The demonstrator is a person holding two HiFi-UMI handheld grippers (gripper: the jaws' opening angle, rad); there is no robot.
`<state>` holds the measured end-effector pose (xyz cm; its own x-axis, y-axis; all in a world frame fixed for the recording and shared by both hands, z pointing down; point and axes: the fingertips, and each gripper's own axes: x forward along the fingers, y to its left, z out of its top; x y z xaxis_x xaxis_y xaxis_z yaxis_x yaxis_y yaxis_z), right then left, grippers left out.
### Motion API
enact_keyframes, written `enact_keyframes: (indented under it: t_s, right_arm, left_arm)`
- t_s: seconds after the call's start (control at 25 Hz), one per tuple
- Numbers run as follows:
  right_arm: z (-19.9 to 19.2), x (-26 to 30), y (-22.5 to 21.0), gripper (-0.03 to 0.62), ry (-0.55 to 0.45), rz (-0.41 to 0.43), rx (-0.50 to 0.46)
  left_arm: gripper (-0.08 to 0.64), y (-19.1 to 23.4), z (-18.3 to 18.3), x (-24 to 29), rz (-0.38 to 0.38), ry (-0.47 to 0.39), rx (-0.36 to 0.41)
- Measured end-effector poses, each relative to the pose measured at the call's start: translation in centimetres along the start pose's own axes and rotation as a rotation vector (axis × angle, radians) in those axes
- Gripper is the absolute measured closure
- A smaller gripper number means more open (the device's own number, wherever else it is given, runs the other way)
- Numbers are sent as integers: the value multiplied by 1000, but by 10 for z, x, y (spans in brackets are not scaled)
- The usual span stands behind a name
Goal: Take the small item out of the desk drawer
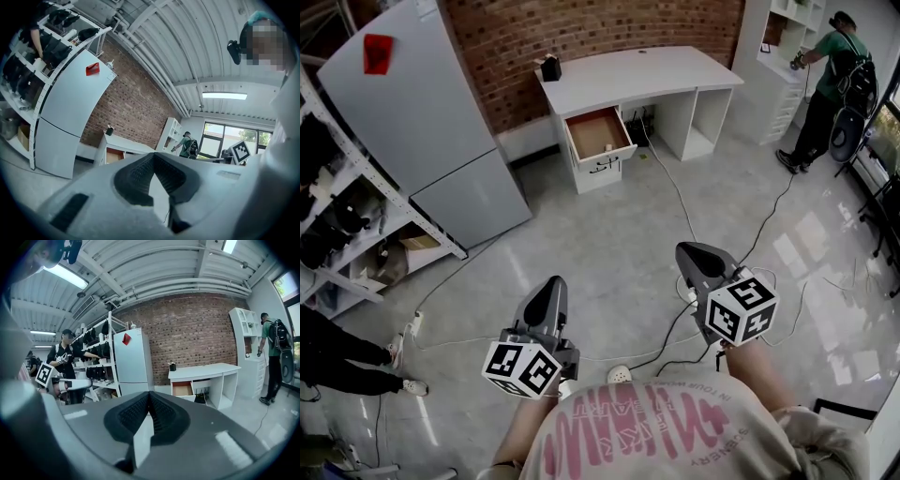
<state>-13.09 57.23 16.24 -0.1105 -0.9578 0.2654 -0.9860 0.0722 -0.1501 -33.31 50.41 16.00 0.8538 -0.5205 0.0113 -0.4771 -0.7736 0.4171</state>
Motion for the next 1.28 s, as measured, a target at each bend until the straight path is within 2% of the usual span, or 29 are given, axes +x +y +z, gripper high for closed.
enact_keyframes:
  t_s: [0.44, 0.64, 0.8, 1.0, 1.28]
  right_arm:
    - [8, 51, -2, 580, 5, -6, 33]
    - [9, 55, -3, 580, 12, -28, 6]
    - [7, 50, -9, 580, 1, -47, 33]
    - [9, 48, -13, 580, -10, -47, 49]
    - [4, 55, -3, 580, -19, -22, 48]
  left_arm:
    - [558, 39, 12, 29, -20, 14, -4]
    - [558, 54, 13, 34, -15, 9, -16]
    - [558, 52, 12, 39, -31, 4, -30]
    - [558, 39, 14, 40, -70, 4, -3]
    - [558, 47, 16, 30, -55, -3, 3]
